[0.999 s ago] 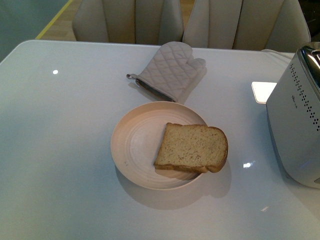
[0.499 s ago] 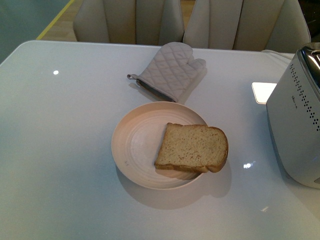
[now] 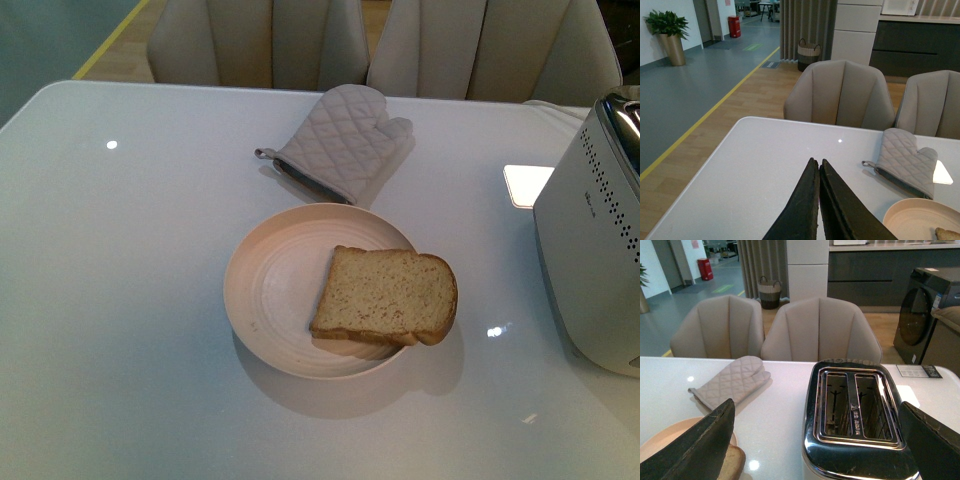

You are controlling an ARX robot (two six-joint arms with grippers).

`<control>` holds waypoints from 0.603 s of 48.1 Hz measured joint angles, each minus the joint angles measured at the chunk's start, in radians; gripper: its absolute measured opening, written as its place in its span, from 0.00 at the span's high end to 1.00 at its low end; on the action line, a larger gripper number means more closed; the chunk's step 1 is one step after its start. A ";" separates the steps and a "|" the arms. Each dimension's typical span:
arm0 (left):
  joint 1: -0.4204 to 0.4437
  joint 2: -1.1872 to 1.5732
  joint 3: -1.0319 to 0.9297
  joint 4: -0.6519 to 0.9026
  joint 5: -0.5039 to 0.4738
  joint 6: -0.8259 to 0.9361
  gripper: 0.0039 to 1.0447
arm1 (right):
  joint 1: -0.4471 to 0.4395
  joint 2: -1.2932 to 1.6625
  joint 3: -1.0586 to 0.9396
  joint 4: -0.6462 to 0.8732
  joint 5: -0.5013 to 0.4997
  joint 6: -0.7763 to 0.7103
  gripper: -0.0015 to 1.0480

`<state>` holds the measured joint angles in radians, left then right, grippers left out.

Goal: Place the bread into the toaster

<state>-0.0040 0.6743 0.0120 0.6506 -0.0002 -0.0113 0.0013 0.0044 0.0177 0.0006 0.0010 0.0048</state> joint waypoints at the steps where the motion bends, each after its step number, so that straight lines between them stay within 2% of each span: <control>1: 0.000 -0.014 0.000 -0.013 0.000 0.000 0.97 | 0.000 0.000 0.000 0.000 0.000 0.000 0.09; 29: 0.000 -0.354 0.000 -0.330 0.000 0.000 0.97 | 0.000 0.000 0.000 0.000 0.000 0.000 0.09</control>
<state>-0.0040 0.3202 0.0116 0.3206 -0.0002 -0.0113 0.0013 0.0044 0.0177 0.0006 0.0010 0.0048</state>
